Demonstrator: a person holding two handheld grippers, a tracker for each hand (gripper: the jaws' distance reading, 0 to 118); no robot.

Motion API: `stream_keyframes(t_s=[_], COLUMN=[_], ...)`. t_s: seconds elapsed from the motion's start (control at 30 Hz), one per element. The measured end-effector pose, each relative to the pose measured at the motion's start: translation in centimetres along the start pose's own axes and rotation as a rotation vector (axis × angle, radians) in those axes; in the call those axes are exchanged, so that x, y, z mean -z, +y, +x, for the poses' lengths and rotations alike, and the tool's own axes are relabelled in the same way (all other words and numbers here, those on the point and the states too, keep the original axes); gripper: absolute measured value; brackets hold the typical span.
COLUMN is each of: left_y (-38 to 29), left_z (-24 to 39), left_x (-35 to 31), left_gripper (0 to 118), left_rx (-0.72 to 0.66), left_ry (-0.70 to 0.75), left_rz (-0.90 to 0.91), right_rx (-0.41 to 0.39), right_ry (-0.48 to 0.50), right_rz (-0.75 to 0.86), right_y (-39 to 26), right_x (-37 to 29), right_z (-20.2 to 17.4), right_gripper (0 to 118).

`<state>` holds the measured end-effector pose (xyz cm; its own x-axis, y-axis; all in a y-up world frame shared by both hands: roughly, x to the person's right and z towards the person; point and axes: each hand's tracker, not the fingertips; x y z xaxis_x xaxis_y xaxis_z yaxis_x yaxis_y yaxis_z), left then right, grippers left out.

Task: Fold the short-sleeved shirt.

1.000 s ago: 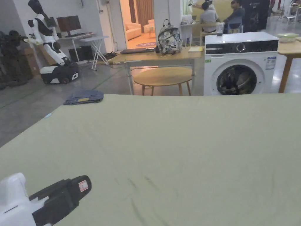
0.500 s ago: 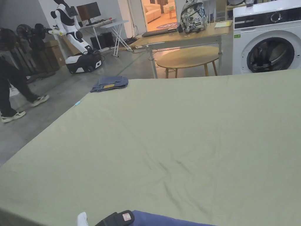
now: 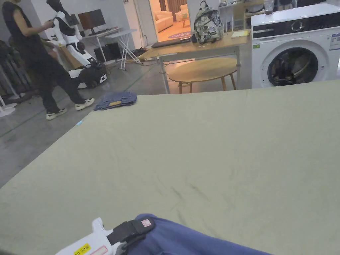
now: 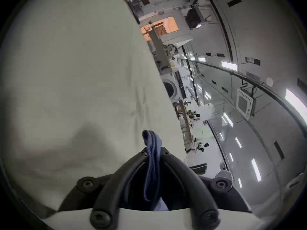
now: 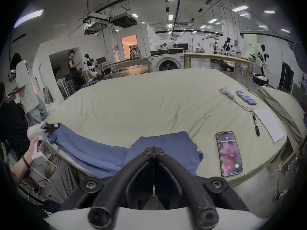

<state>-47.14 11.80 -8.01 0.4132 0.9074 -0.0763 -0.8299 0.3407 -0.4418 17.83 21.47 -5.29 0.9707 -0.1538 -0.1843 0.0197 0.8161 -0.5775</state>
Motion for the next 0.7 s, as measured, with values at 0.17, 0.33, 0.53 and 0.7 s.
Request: stream_keyframes(t_s=[0.17, 0.33, 0.53, 0.7], left_y=[5.0, 1.4, -10.7, -17.6], left_z=[6.8, 13.6, 13.6, 12.0], left_x=[-1.7, 1.1, 11.3, 17.1], left_gripper=[2, 2, 2, 2], left_rx=[0.274, 0.517, 0.6, 0.589], left_ry=[0.209, 0.239, 0.198, 0.163], left_rz=[0.056, -0.006, -0.28, -0.451], right_rx=[0.05, 0.073, 0.07, 0.122], right_ry=[0.008, 0.016, 0.032, 0.03], right_rz=[0.022, 0.022, 0.016, 0.025], right_y=[-0.3, -1.2, -1.7, -2.4], right_x=[0.1, 0.4, -0.4, -1.1], right_z=[0.7, 0.7, -0.3, 0.2], right_gripper=[0, 0, 0, 0])
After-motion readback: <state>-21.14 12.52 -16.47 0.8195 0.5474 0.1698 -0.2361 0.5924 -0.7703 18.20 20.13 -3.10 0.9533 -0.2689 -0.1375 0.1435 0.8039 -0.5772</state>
